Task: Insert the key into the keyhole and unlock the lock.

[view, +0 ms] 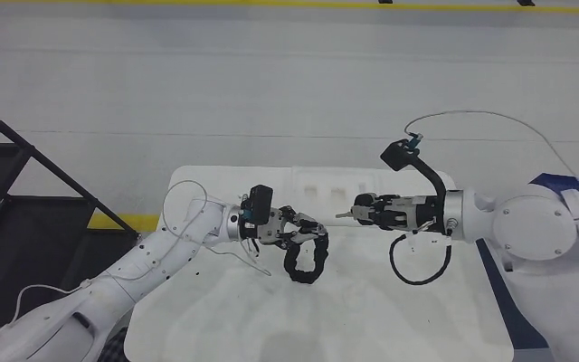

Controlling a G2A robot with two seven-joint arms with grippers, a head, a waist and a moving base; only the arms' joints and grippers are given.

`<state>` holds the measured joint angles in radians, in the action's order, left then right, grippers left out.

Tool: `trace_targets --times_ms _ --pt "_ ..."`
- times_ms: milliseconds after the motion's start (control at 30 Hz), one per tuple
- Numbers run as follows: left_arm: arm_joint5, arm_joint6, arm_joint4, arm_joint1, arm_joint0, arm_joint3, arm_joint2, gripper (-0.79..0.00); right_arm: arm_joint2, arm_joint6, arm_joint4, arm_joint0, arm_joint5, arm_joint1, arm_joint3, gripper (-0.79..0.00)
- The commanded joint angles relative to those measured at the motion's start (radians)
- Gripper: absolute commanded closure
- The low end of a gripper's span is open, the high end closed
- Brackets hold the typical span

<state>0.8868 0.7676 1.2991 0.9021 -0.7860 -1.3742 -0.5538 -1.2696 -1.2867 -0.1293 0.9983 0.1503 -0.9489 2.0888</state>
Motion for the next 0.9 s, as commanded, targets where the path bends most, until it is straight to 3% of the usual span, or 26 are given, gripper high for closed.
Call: trace_targets --times_ms 0,233,467,667,867 --pt "-0.01 0.012 0.004 0.003 -0.005 -0.007 -0.007 0.0 -0.004 -0.025 -0.008 -0.005 0.017 0.003 0.026 0.0" --pt "-0.127 0.208 0.155 0.038 0.006 0.048 0.008 0.0 -0.007 -0.085 -0.116 -0.023 0.128 0.016 0.137 0.0" --pt "-0.247 0.412 0.328 0.096 0.051 0.136 0.077 0.0 0.045 -0.085 -0.215 -0.044 0.157 0.02 0.197 0.0" --pt "-0.291 0.456 0.302 0.149 0.072 0.233 0.113 0.0 0.103 -0.103 -0.26 -0.074 0.177 0.019 0.213 0.0" --pt "-0.258 0.409 0.257 0.19 0.081 0.281 0.126 0.0 0.143 -0.108 -0.297 -0.096 0.202 0.018 0.215 0.0"
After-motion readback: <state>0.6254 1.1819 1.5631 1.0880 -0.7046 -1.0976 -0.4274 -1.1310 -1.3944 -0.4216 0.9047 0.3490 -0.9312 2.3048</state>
